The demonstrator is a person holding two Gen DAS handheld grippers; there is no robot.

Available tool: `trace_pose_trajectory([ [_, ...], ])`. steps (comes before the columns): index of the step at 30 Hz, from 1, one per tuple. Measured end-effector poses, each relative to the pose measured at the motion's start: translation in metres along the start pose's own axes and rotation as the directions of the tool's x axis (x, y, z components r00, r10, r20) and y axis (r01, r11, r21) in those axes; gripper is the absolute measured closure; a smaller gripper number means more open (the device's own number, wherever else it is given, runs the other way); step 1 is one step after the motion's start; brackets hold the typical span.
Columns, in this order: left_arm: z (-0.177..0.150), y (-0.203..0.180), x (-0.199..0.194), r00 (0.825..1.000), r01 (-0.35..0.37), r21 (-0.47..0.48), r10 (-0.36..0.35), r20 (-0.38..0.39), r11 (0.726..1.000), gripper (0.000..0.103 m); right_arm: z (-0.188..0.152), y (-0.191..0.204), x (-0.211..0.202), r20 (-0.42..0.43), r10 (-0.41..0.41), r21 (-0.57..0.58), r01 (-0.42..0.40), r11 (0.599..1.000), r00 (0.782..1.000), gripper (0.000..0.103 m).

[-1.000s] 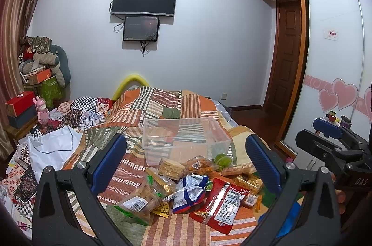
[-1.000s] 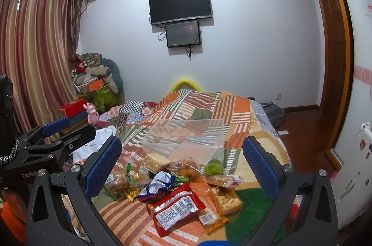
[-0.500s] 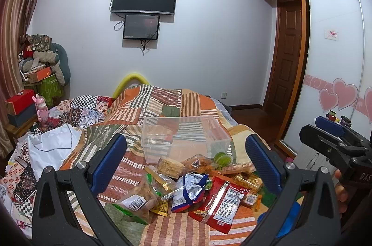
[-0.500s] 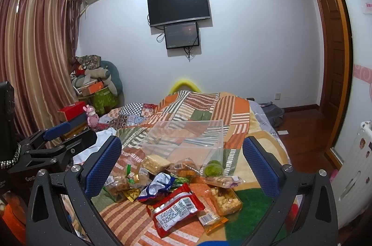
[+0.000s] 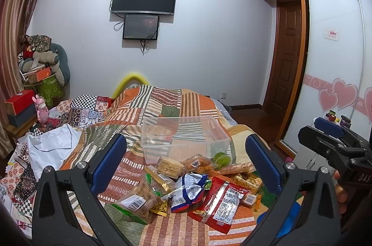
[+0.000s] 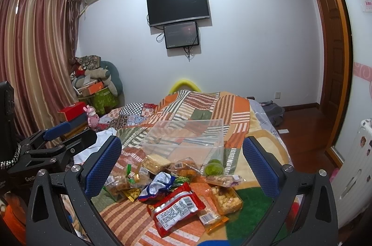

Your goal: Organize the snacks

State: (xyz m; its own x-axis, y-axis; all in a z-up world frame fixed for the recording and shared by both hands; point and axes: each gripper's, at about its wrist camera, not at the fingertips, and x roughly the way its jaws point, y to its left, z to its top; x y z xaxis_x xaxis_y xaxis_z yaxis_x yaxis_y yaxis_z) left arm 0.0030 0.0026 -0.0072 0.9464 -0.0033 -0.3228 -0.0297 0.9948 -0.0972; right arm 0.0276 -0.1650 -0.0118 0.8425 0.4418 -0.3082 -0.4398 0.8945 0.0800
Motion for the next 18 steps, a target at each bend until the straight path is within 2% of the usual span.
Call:
trace_pose_trajectory([
  [18,-0.0015,0.0043,0.0027,1.000,-0.013,-0.003,0.013,0.004,1.000,0.000,-0.0034,-0.0038,0.0064,-0.017,0.003,0.014,-0.002,1.000,1.000,0.000],
])
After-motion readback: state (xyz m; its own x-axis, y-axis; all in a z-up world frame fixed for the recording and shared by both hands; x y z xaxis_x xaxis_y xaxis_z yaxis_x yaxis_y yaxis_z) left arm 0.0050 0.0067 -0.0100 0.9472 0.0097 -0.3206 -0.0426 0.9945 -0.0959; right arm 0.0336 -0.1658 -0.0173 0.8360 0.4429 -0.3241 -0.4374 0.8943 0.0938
